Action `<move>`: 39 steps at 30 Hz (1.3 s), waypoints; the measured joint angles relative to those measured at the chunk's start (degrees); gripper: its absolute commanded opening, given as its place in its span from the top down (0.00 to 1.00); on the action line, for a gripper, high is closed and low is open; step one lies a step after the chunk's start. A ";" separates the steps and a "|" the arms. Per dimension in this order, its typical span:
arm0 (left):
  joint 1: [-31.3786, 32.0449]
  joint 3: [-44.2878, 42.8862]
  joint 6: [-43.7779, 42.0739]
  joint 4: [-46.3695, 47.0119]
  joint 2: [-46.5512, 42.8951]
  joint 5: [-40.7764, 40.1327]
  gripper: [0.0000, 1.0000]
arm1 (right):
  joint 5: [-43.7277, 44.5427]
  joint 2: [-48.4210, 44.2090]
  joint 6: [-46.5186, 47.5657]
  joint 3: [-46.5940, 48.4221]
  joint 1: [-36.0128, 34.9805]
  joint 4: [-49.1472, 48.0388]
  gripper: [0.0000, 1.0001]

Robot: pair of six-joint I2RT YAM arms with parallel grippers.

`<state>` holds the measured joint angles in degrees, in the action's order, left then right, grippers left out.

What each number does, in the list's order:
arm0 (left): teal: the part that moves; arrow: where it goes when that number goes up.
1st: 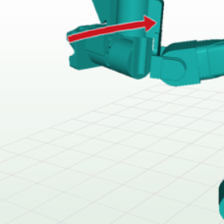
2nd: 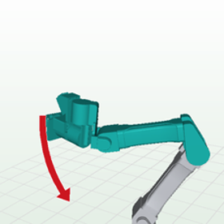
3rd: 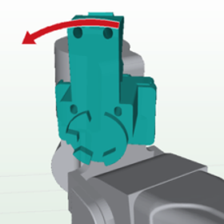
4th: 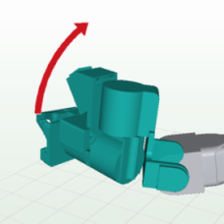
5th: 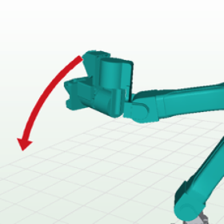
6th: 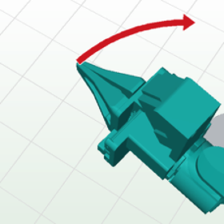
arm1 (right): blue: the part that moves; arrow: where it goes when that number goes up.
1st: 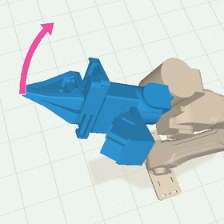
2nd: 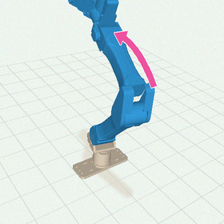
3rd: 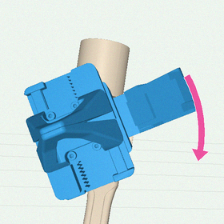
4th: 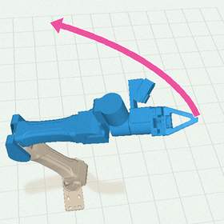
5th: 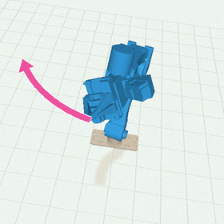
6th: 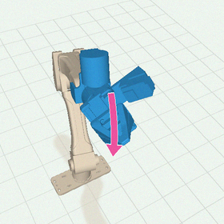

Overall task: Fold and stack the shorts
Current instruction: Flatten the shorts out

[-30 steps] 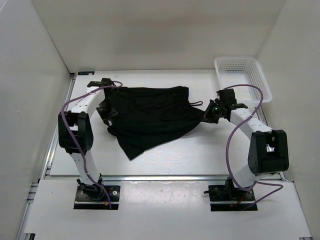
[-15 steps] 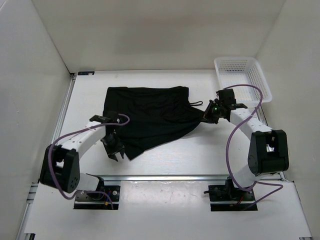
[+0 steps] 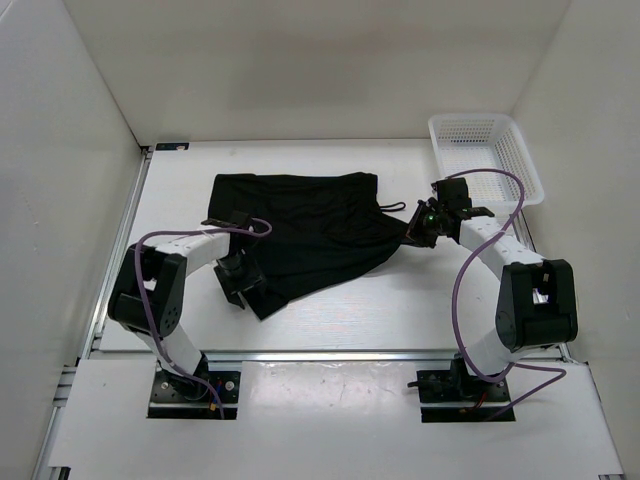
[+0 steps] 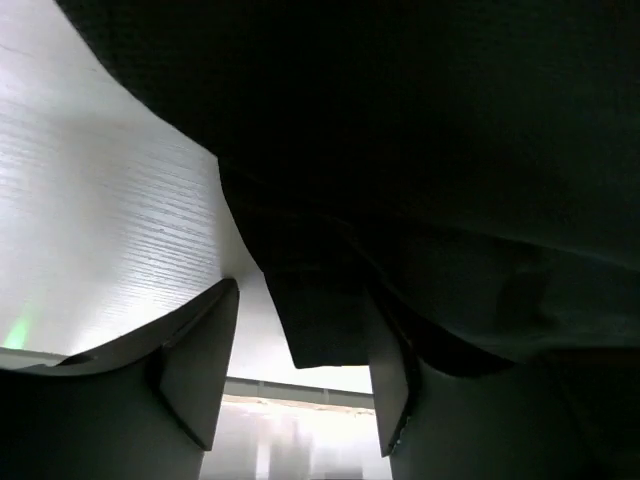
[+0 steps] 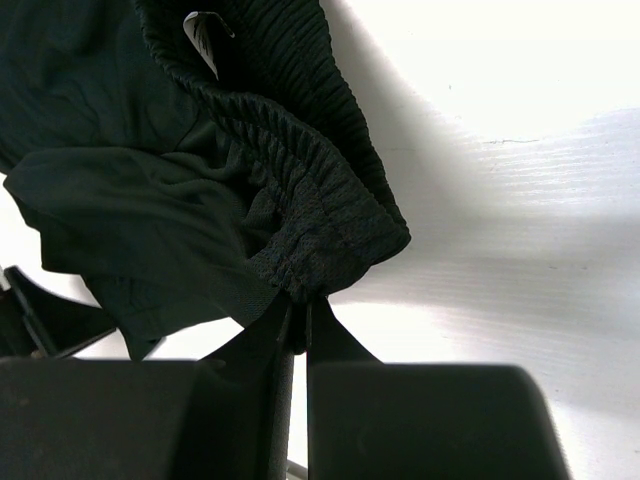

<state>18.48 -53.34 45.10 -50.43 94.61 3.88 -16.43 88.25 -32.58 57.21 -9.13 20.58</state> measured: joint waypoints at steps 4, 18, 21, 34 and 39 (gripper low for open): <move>-0.09 -0.83 0.22 0.22 0.98 -1.16 0.48 | 0.00 0.00 0.24 0.00 0.00 0.31 1.00; -2.51 -1.62 -0.11 -0.46 -4.20 -2.91 0.59 | 0.00 0.00 0.63 -0.02 0.00 0.42 1.00; -2.58 -1.62 -0.37 -1.77 -7.52 -3.34 0.53 | 0.00 0.00 0.63 -0.02 0.00 0.44 1.00; -2.56 -1.18 -0.70 -2.64 -5.97 -3.87 0.24 | 0.00 0.00 0.66 -0.35 0.00 0.37 1.00; -2.84 2.29 0.00 -1.73 -6.49 -3.93 0.00 | 0.02 -0.02 0.66 -0.90 0.00 0.68 1.00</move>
<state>15.64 -51.05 45.10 -52.16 88.12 -0.05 -16.40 88.23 -31.92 56.31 -9.13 21.26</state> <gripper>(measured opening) 0.986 0.035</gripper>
